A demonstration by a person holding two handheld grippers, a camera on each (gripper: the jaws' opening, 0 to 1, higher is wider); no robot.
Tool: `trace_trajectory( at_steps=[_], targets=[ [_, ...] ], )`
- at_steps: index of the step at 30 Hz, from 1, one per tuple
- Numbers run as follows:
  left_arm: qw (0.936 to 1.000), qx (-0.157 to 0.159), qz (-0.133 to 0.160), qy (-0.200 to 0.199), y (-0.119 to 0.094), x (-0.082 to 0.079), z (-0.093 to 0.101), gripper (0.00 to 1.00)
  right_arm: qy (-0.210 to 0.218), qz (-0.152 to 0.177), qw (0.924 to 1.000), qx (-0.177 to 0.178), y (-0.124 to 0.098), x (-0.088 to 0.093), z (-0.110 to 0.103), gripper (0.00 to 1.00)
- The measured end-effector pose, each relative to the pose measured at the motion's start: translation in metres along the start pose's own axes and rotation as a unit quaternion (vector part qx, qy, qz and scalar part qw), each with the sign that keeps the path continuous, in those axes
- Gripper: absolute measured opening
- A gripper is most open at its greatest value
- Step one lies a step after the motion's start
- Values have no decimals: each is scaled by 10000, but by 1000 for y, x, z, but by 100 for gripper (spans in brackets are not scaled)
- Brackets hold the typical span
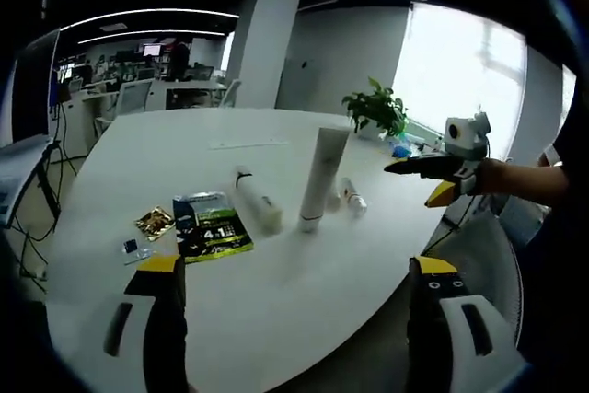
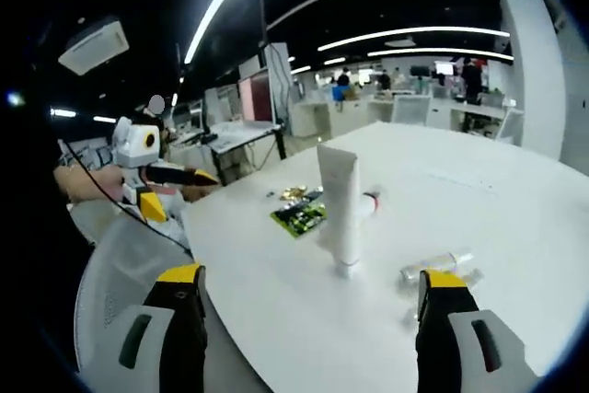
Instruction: Arrange the skincare products in the storage area until every visible bottle or jar stands upright without overlapping.
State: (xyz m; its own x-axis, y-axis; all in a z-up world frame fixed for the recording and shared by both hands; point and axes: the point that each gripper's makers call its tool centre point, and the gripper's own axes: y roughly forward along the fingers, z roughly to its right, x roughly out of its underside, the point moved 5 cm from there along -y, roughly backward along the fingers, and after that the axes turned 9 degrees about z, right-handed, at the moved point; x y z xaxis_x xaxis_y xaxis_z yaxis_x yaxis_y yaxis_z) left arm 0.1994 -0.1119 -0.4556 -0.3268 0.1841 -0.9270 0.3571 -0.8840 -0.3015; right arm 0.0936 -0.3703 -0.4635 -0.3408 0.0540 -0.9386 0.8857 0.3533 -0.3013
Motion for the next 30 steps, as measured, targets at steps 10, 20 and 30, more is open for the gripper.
trace_trajectory(
  at_steps=[10, 20, 30],
  targets=[
    [10000, 12, -89, -23, -3, 5, 1, 93, 313, 63, 9988, 385, -21, 10, -3, 99],
    [9999, -33, -161, 46, -3, 14, -2, 93, 212, 53, 9977, 645, -26, 19, 2, 99],
    [9998, -117, -181, 24, -7, 16, -3, 92, 199, 18, 9975, 678, -28, 22, 4, 99]
  ],
)
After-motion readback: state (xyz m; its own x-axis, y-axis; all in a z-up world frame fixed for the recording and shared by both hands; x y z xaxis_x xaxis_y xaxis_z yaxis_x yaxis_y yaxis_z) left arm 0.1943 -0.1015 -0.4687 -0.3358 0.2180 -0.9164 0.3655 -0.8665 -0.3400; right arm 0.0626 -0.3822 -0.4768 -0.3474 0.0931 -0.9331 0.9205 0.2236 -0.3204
